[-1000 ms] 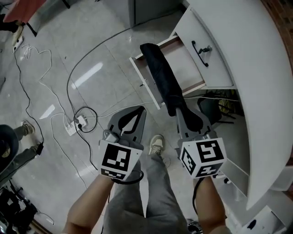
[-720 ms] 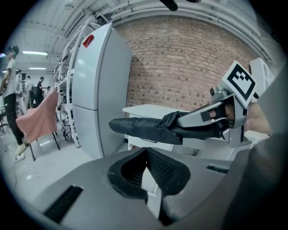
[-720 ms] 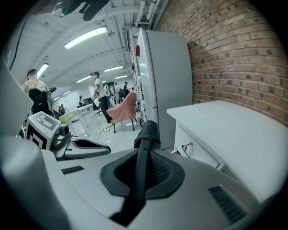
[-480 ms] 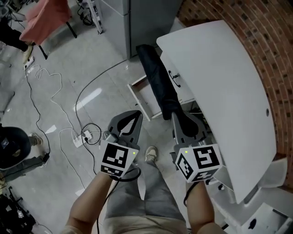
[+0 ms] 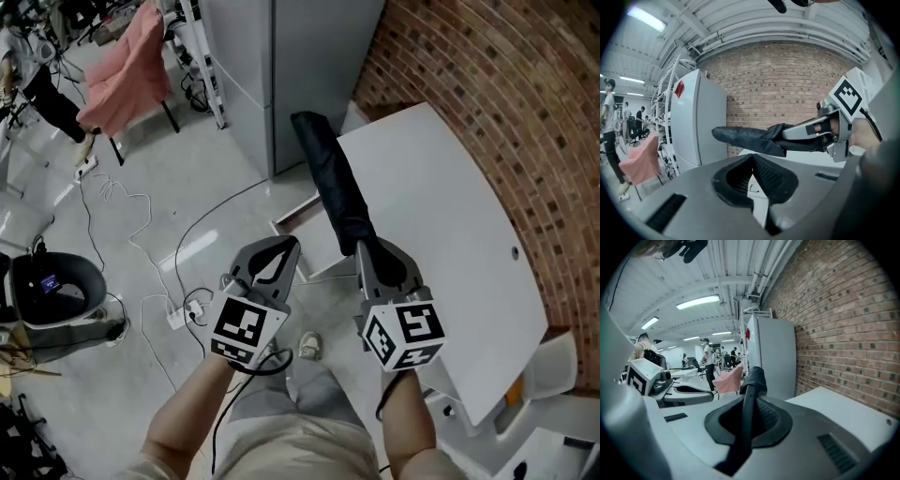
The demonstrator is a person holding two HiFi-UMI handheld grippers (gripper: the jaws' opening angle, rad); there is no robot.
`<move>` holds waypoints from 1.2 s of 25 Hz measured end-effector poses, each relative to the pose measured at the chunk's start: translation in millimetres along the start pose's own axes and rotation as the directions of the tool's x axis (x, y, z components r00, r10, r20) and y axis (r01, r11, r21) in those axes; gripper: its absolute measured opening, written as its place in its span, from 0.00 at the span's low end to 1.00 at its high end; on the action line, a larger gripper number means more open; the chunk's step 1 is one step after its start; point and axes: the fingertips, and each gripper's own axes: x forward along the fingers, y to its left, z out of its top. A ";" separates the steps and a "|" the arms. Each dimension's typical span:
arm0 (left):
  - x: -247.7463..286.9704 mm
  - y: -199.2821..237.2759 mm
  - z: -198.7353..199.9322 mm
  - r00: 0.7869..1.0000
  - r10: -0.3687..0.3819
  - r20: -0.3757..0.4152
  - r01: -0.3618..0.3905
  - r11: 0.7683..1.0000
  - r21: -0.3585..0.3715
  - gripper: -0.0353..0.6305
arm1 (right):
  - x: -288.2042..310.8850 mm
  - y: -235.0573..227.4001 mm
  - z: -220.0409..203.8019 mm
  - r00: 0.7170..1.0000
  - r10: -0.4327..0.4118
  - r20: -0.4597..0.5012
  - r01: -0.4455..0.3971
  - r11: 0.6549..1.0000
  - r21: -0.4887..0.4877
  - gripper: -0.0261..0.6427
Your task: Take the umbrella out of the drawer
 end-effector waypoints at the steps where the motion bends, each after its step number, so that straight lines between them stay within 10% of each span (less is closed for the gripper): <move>1: -7.3 -2.0 14.1 1.000 -0.001 0.012 0.001 1.000 0.012 0.06 | -7.1 2.3 13.5 1.000 0.002 0.014 -0.002 1.000 -0.010 0.06; 21: -105.7 -34.5 191.1 0.973 -0.004 0.230 -0.075 0.940 0.334 0.06 | -138.3 38.0 193.1 0.949 0.131 0.287 -0.092 0.985 -0.147 0.06; 30: -136.5 -27.8 209.6 0.959 0.005 0.283 -0.083 0.961 0.263 0.06 | -165.7 46.1 209.8 0.932 0.159 0.325 -0.113 0.981 -0.158 0.06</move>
